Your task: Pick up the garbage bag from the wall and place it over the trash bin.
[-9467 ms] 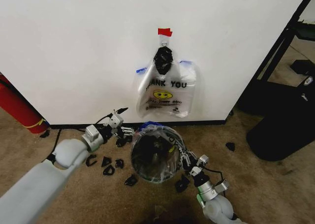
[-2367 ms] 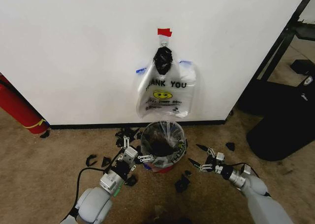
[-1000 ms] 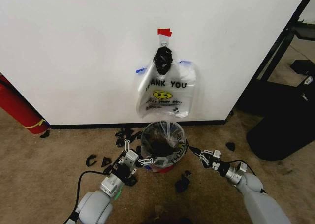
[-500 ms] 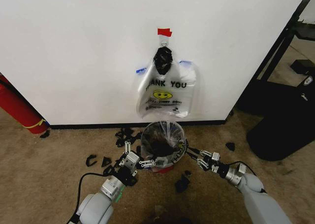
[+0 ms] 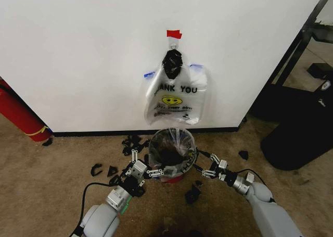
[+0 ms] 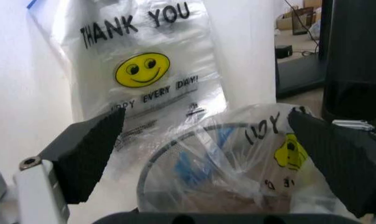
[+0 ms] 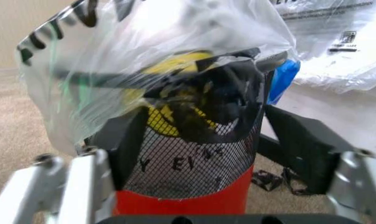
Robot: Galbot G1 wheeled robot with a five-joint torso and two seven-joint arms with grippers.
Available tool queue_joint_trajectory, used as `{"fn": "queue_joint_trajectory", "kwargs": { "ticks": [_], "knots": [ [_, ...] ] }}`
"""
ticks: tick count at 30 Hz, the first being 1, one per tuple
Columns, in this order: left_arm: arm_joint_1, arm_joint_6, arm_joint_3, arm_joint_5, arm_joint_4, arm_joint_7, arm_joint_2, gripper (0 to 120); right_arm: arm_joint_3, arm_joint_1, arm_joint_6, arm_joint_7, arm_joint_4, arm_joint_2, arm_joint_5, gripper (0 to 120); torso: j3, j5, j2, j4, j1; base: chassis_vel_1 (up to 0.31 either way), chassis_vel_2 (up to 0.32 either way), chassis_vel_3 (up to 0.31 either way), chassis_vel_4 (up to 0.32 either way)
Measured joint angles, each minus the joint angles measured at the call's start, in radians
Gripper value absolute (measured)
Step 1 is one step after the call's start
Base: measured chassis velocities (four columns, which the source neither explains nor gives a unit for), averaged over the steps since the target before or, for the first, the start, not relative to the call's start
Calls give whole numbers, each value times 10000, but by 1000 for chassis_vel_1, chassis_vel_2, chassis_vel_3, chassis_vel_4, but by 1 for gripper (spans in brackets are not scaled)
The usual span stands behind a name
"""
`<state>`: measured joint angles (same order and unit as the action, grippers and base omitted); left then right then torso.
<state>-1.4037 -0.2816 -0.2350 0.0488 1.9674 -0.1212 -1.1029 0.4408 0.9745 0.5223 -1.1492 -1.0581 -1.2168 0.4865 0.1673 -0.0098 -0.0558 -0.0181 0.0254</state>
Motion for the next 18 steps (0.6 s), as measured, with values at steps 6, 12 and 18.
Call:
{"fn": "queue_joint_trajectory", "kwargs": {
  "ticks": [6, 12, 18],
  "knots": [
    [81, -19, 47, 19, -83, 3, 8, 100, -4, -121, 36, 17, 219, -5, 6, 47, 0, 0, 0, 0, 0, 0, 0, 0, 0],
    [132, -40, 84, 24, -147, 5, 7, 100, -33, -206, 104, 40, 352, -18, 6, 26, 0, 0, 0, 1, 0, 0, 0, 0, 0],
    [154, -84, 90, 29, -199, 5, 19, 100, -78, -214, 156, 47, 360, -15, 42, 0, 0, 1, 0, 1, 0, 0, 0, 0, 0]
  ]
}}
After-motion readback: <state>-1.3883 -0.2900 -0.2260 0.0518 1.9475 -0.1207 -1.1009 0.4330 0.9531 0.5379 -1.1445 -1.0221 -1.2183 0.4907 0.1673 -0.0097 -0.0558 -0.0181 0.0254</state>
